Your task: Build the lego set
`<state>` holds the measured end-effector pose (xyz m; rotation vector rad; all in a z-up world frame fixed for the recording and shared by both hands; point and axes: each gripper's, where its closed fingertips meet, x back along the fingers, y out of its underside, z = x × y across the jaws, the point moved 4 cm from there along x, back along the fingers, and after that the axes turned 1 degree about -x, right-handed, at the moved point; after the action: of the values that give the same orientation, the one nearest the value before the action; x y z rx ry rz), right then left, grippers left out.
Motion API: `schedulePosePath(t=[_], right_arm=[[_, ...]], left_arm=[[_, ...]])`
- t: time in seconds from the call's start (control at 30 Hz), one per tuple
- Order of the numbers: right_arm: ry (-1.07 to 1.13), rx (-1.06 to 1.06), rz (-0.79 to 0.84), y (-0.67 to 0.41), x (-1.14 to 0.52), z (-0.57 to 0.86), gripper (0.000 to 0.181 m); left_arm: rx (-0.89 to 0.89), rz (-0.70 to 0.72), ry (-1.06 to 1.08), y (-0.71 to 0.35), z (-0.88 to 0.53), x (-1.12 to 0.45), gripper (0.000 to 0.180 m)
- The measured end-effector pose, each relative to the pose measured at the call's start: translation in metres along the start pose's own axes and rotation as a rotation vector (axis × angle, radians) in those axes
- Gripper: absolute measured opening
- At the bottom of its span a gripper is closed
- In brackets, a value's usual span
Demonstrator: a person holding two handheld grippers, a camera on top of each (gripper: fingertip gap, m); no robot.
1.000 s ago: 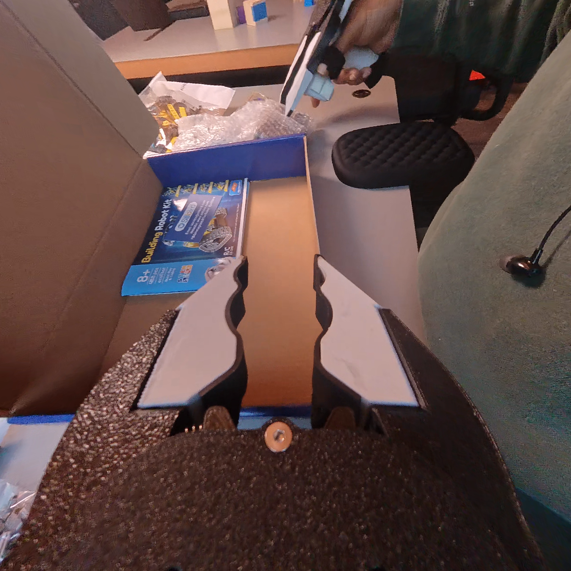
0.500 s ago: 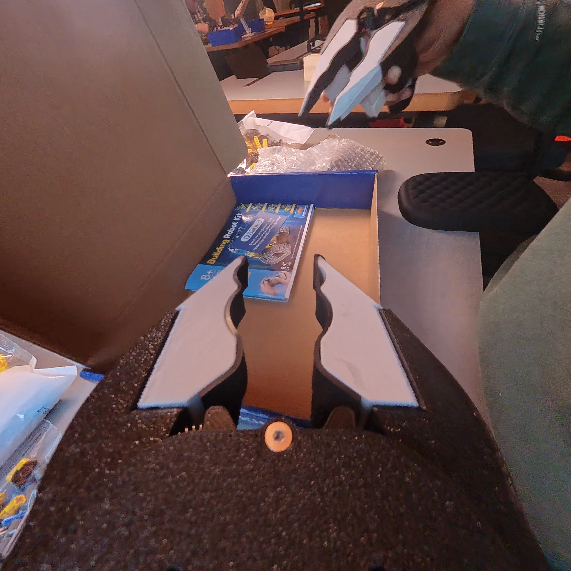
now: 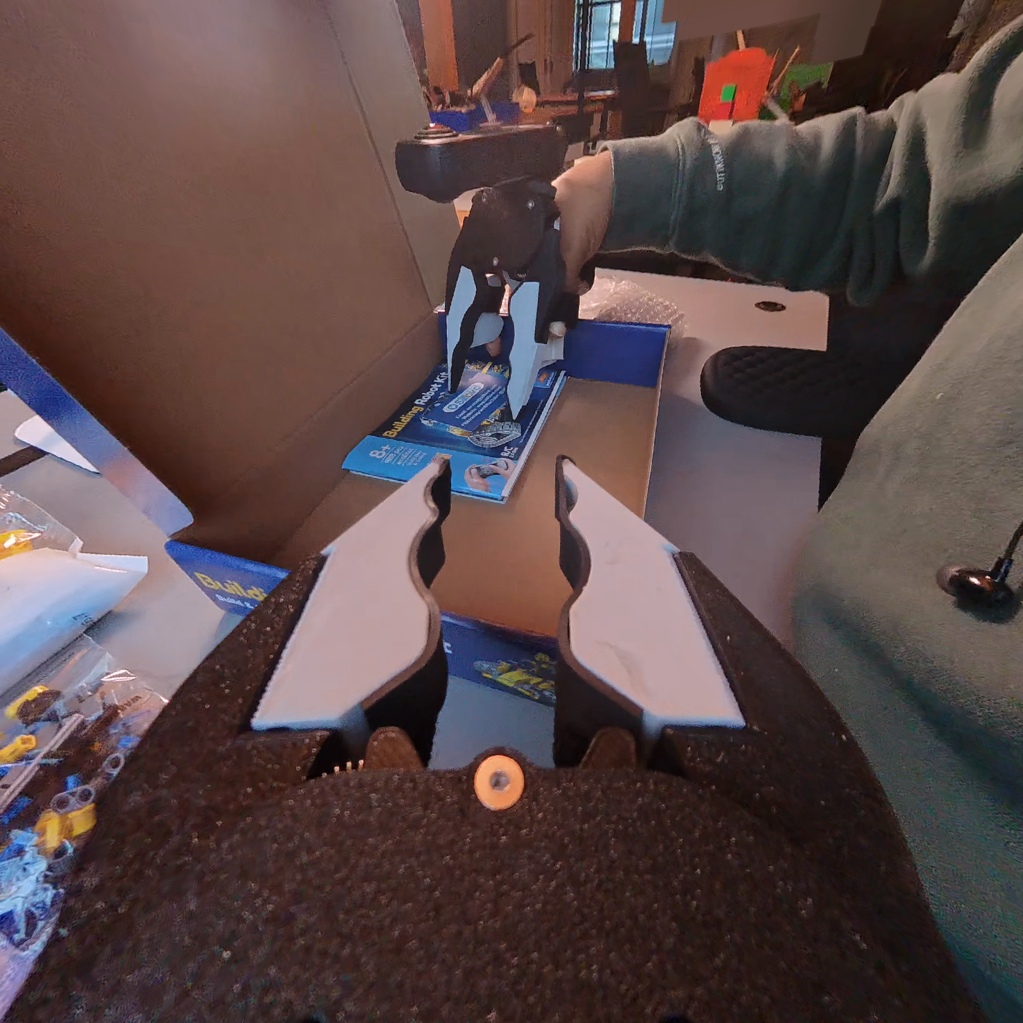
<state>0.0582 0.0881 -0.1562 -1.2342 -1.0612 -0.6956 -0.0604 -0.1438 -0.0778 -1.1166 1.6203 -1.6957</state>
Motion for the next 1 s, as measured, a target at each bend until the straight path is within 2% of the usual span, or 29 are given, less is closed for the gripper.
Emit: schedulePosePath(t=[0.1,0.17,0.3,0.5,0.67,0.77,0.83,0.9,1.0], right_arm=[[-0.007,0.027,-0.016,-0.002,0.0,-0.003,0.067],[-0.035,0.063,0.001,-0.004,0.0,-0.01,0.048],[-0.077,0.146,0.011,-0.005,0.001,-0.034,0.047],[-0.176,0.268,0.1,-0.006,0.023,-0.08,0.047],[-0.109,0.244,0.045,0.018,0.027,-0.073,0.049],[-0.098,0.194,0.115,0.023,0.036,-0.072,0.055],[-0.081,0.172,0.178,0.026,0.046,-0.073,0.058],[-0.058,0.158,0.236,0.031,0.054,-0.072,0.058],[-0.039,0.132,0.371,0.034,0.064,-0.069,0.052]], left_arm=[[0.038,0.035,0.015,0.001,-0.002,0.001,0.035],[0.027,0.032,0.018,0.0,-0.004,-0.004,0.035],[-0.039,-0.025,0.027,-0.005,-0.005,-0.021,0.035],[-0.196,-0.286,0.082,-0.007,-0.013,-0.062,0.044],[-0.326,-0.558,0.245,0.012,-0.011,-0.115,0.063],[-0.424,-0.713,0.318,0.033,-0.009,-0.136,0.067],[-0.466,-0.789,0.353,0.044,-0.01,-0.141,0.063],[-0.509,-0.842,0.362,0.052,-0.012,-0.143,0.044],[-0.543,-0.858,0.377,0.055,-0.011,-0.142,0.032]])
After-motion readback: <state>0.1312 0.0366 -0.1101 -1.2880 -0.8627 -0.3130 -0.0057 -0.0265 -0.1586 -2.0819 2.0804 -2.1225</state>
